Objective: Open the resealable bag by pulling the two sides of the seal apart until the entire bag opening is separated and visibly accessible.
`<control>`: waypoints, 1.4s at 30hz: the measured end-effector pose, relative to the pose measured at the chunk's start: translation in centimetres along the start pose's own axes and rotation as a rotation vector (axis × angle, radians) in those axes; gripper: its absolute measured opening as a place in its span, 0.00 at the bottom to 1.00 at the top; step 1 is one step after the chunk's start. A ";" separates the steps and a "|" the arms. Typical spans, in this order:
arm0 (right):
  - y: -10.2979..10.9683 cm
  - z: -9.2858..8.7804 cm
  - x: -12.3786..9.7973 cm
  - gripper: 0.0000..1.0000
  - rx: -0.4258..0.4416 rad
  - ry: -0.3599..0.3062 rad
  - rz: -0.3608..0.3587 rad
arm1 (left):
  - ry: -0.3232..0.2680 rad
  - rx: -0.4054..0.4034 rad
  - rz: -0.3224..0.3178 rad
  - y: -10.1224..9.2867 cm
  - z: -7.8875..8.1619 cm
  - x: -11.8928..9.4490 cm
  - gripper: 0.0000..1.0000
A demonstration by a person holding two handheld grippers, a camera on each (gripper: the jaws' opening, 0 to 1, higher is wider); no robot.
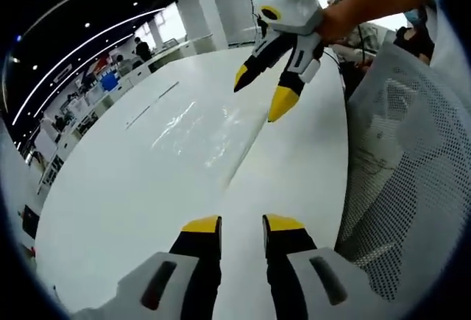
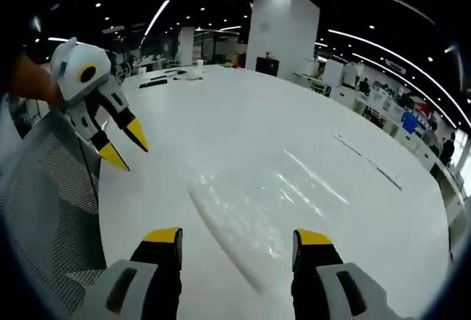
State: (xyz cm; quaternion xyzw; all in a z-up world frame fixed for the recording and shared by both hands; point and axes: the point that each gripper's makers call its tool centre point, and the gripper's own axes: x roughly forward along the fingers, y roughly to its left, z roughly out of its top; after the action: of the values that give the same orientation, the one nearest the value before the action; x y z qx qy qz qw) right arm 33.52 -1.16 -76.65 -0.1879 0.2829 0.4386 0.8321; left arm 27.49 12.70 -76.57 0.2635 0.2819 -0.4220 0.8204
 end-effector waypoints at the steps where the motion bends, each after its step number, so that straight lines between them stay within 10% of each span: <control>1: -0.1 -0.1 -0.1 0.65 0.010 -0.007 -0.009 | 0.000 -0.005 -0.001 0.0 0.0 0.0 0.23; 18: -0.1 -0.7 -2.2 0.93 0.179 -0.095 -0.063 | 0.026 -0.194 0.106 1.9 -0.8 -0.3 0.71; 31: 0.9 -2.4 -4.1 1.00 0.360 -0.129 -0.129 | 0.009 -0.247 0.122 0.6 -1.6 -1.8 0.83; 42: 2.8 -2.0 -6.2 1.00 0.289 -0.136 -0.160 | 0.019 -0.218 0.124 -0.8 -1.8 -2.7 0.86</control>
State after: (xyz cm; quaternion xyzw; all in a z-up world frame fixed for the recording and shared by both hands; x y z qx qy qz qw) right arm 27.78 -4.64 -74.41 -0.0582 0.2701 0.3377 0.8998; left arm 25.14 14.97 -76.16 0.1938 0.3172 -0.3349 0.8658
